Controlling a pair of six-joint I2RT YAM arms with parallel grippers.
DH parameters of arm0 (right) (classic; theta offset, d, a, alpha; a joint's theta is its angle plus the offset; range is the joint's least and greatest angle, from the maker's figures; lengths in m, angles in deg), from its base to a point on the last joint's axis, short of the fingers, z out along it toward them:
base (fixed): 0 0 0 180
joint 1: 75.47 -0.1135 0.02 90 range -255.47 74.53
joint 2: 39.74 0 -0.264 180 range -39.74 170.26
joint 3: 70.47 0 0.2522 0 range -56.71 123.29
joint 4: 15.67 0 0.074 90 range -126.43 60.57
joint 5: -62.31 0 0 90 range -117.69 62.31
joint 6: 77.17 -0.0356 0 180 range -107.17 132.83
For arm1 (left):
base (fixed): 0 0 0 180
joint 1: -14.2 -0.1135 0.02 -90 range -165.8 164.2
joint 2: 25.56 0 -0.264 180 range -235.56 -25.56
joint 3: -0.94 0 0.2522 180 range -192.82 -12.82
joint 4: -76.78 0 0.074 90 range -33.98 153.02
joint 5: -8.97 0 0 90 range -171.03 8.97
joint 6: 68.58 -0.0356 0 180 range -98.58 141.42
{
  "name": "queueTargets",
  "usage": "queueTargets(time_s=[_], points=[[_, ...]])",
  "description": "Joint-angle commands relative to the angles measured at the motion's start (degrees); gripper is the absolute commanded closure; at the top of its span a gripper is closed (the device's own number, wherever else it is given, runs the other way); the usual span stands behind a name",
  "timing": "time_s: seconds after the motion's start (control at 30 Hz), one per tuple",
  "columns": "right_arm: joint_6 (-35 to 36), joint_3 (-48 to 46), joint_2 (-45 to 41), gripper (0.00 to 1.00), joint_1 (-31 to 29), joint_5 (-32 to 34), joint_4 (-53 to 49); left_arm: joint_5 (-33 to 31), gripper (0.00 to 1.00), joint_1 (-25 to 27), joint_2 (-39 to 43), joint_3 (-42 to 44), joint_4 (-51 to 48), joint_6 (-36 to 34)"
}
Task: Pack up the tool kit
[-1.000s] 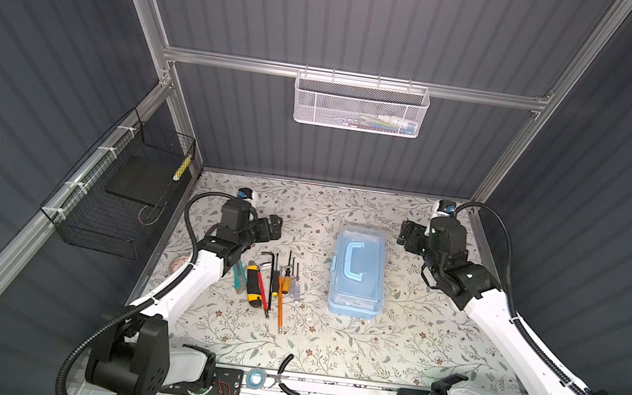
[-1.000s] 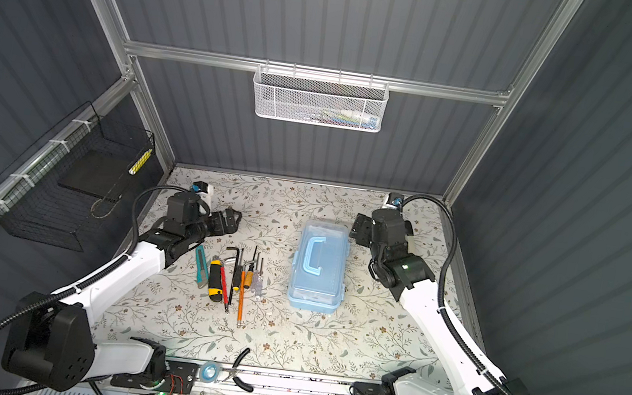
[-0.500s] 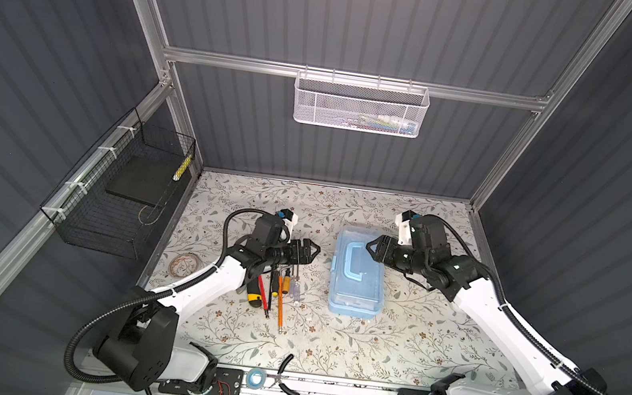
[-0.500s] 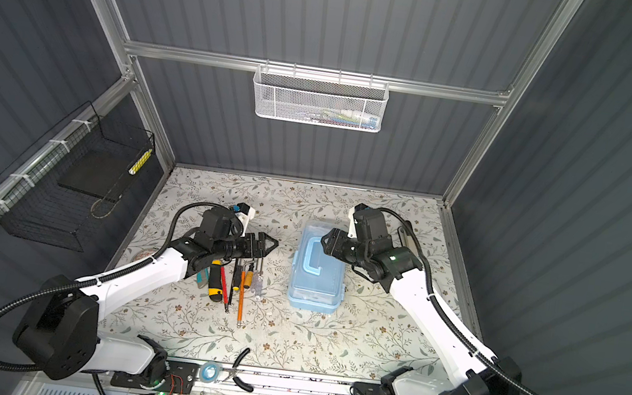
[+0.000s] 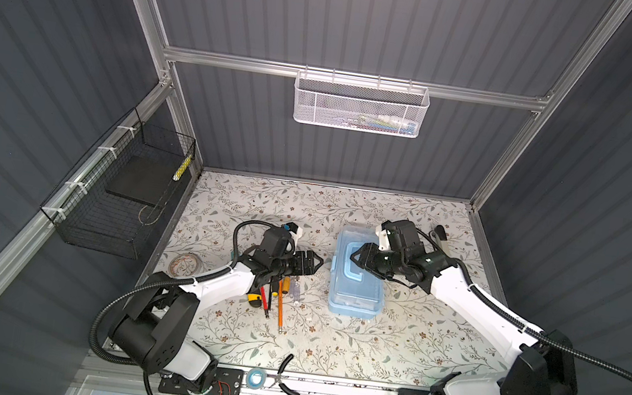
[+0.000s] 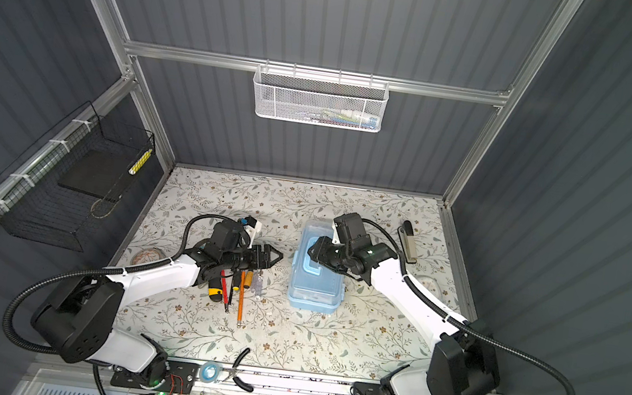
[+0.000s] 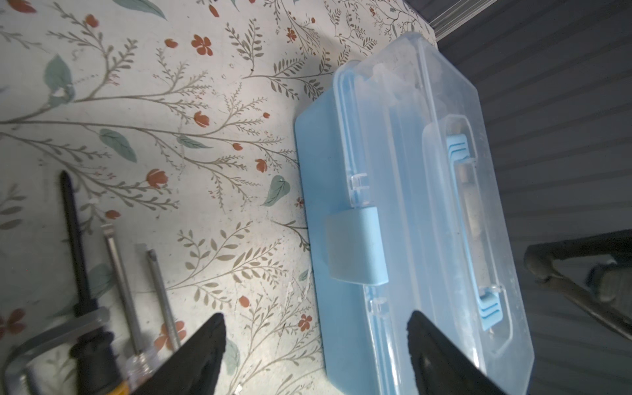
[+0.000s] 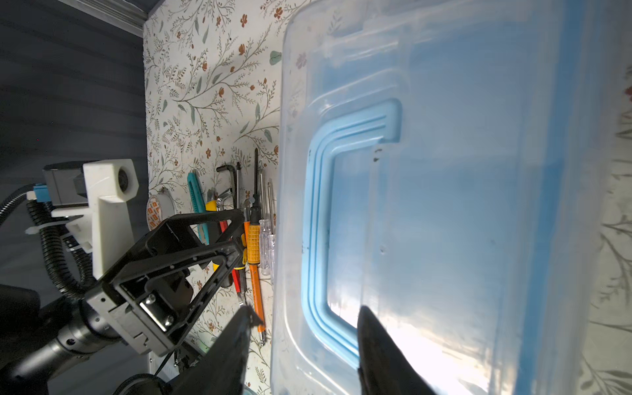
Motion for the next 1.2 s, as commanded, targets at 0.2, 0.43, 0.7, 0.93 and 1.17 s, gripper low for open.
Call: queueTargets(time_s=[0.2,0.43,0.7,0.93,1.17], points=[[-1.6,0.4,4.6,0.49,-0.3,-1.3,3.6,3.5,0.17,2.3,-4.4,-0.8,6.2,1.7],[-2.4,1.7,8.2,0.49,-0.3,-4.4,4.5,3.4,0.17,3.1,-6.4,-0.8,7.8,2.2],[-4.6,-3.1,11.5,0.48,0.6,-19.5,18.7,4.0,0.17,3.4,-9.3,-1.6,8.7,1.8],[-5.1,-8.0,12.3,0.5,1.3,-24.1,27.2,4.5,0.17,3.5,-11.6,-2.7,8.9,1.0],[-5.5,-10.6,12.8,0.58,3.2,-28.5,31.8,5.1,0.17,3.4,-12.7,-4.9,6.7,-1.1]])
